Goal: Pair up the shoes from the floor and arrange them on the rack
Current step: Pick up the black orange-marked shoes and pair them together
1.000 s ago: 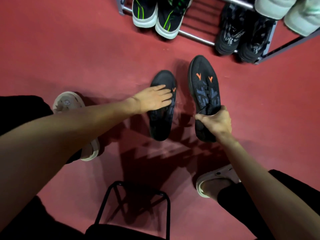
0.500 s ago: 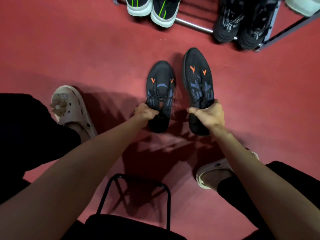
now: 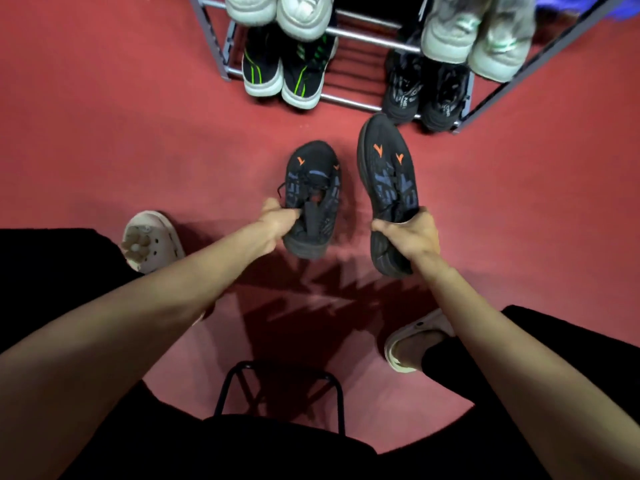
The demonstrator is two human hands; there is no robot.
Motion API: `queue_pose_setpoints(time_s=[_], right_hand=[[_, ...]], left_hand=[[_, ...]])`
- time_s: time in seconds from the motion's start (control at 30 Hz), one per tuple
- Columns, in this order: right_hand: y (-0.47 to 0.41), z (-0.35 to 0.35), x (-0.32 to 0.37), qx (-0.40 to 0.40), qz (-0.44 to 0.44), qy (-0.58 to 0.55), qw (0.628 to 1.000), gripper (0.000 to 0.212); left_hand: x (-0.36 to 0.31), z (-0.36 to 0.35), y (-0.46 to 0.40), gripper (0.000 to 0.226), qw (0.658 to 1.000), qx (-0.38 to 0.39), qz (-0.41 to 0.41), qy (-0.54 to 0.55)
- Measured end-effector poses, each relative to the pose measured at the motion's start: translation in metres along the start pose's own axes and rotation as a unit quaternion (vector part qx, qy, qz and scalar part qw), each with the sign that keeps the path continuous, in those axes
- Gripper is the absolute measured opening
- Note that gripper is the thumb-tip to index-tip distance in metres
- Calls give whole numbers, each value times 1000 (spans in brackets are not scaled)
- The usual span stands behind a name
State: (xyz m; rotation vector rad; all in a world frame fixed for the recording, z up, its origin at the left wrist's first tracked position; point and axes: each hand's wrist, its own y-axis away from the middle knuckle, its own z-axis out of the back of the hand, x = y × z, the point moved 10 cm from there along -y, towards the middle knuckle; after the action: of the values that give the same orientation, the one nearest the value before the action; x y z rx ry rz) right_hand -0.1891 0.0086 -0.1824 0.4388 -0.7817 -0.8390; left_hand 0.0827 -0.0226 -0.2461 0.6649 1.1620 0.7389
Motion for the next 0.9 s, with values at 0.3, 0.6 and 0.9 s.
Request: queue_pose_setpoints(time_s=[0.3, 0.6, 0.9], right_hand=[[69, 87, 52, -42, 95, -147, 984, 75], [137, 174, 112, -63, 197, -235, 950, 35], [177, 213, 204, -52, 291, -295, 908, 48]], left_hand=[[-108, 46, 114, 23, 984, 9, -165, 68], [-195, 92, 202, 28, 947, 36, -304, 97], [-286, 120, 269, 13, 906, 76, -392, 140]])
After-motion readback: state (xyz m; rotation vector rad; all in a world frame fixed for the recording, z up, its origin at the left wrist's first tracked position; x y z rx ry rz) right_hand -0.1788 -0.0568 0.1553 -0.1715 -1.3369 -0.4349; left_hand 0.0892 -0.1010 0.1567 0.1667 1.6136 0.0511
